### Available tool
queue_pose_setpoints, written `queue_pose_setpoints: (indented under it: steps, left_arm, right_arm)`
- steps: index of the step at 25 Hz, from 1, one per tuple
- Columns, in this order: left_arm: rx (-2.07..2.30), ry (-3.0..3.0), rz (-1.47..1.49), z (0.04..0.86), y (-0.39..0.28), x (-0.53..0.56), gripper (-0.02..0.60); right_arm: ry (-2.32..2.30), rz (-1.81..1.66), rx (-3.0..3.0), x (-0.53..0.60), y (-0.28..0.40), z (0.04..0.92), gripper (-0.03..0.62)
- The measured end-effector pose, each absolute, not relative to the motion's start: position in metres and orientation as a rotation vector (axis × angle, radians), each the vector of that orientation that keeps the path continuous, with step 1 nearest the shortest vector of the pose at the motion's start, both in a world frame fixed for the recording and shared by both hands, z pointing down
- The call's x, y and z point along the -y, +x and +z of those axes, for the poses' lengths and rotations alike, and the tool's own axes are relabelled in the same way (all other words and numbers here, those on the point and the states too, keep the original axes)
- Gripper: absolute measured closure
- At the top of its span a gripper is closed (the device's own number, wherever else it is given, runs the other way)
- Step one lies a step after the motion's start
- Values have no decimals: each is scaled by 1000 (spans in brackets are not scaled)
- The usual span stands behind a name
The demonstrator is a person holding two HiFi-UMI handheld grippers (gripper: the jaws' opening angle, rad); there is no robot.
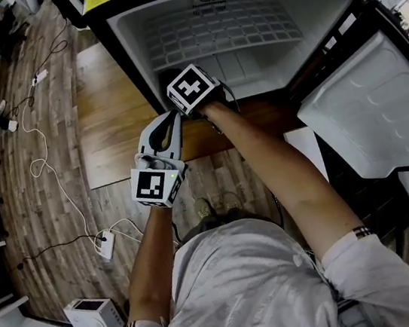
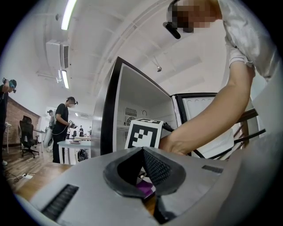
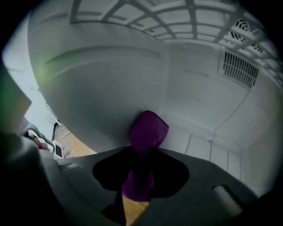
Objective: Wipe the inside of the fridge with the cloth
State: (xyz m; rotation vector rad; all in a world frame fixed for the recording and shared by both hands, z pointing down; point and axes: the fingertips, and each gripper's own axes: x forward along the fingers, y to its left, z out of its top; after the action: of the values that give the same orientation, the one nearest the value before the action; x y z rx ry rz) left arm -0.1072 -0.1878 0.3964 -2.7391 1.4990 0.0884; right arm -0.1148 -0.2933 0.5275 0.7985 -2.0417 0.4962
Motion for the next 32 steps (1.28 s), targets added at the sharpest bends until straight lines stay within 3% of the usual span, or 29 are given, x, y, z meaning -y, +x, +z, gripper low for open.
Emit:
queue_pose_setpoints:
  steps: [8,24,32]
  left_arm:
    - [-1505,-2731,90,395,-110,187,581]
    - [-1468,-2754,60,401,-88,194,581]
    - [-1454,-2768,57,404,-77,197,581]
  right_arm:
    - [831,456,1971,300,-86,544,482]
    - [1138,492,1789,341,93,539,482]
    - [1222,492,1730,347,130,536,482]
